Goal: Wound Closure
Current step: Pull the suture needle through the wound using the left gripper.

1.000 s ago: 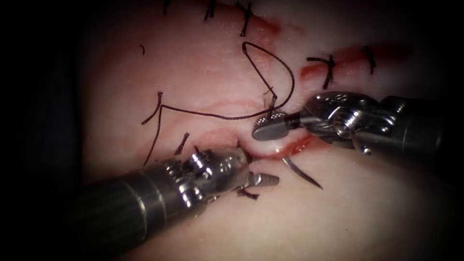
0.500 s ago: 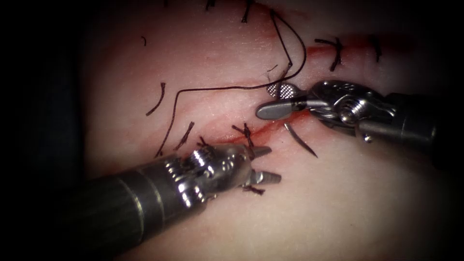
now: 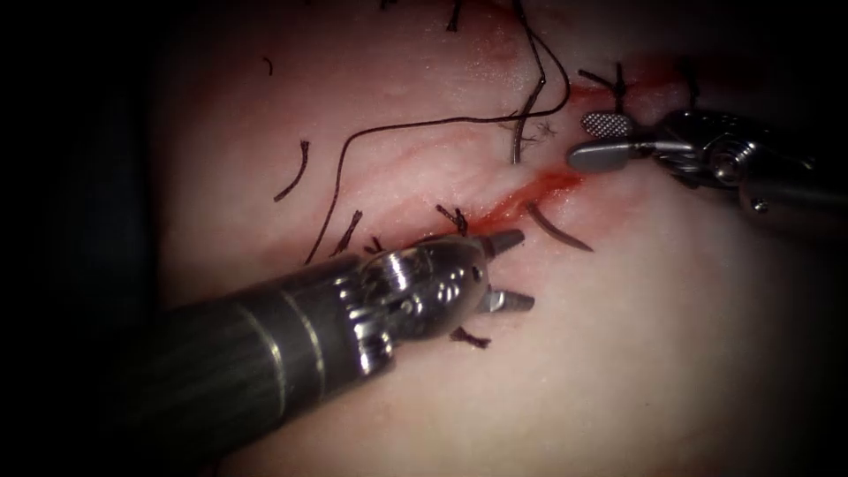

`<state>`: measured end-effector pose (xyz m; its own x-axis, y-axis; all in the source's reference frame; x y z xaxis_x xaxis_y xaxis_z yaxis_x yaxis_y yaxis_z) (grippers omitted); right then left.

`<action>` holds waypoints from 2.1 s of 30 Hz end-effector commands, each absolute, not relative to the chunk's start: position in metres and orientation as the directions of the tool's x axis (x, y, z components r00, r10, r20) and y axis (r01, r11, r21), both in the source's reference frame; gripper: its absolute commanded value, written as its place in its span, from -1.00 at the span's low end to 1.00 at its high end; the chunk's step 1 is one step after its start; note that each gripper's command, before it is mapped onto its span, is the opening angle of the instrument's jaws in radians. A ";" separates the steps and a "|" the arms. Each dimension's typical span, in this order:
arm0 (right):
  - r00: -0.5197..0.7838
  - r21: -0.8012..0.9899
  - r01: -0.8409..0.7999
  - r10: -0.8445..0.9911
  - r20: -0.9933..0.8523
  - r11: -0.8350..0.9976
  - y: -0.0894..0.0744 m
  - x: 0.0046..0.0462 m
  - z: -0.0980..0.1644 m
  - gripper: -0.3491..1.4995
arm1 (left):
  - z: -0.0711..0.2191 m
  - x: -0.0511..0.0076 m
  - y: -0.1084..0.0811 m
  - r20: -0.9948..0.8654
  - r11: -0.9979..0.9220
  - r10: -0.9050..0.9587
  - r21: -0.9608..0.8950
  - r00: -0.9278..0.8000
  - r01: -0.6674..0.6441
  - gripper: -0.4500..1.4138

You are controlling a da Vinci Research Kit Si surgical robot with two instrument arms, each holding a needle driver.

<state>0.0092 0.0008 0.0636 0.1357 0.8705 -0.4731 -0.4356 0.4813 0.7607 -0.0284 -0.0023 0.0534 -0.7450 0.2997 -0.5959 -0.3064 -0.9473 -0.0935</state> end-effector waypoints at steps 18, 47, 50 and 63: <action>0.273 0.535 -0.423 0.666 -0.694 0.731 0.004 0.0063 0.061 0.58 | 0.058 -0.0323 0.000 -0.522 -0.979 0.095 0.106 -0.847 -0.175 0.29; 0.271 0.527 -0.432 0.663 -0.698 0.732 0.003 0.0071 0.061 0.43 | 0.058 -0.0325 0.000 -0.433 -0.959 -0.173 0.278 -0.885 0.051 -0.81; 0.274 0.528 -0.430 0.663 -0.696 0.732 0.003 0.0071 0.061 0.42 | 0.057 -0.0322 0.000 -0.449 -0.958 -0.202 0.275 -0.870 0.080 -0.89; 0.251 0.549 -0.416 0.672 -0.697 0.725 0.003 0.0074 0.060 0.47 | 0.053 -0.0317 0.001 -0.723 -0.972 0.152 0.015 -0.674 -0.235 -0.89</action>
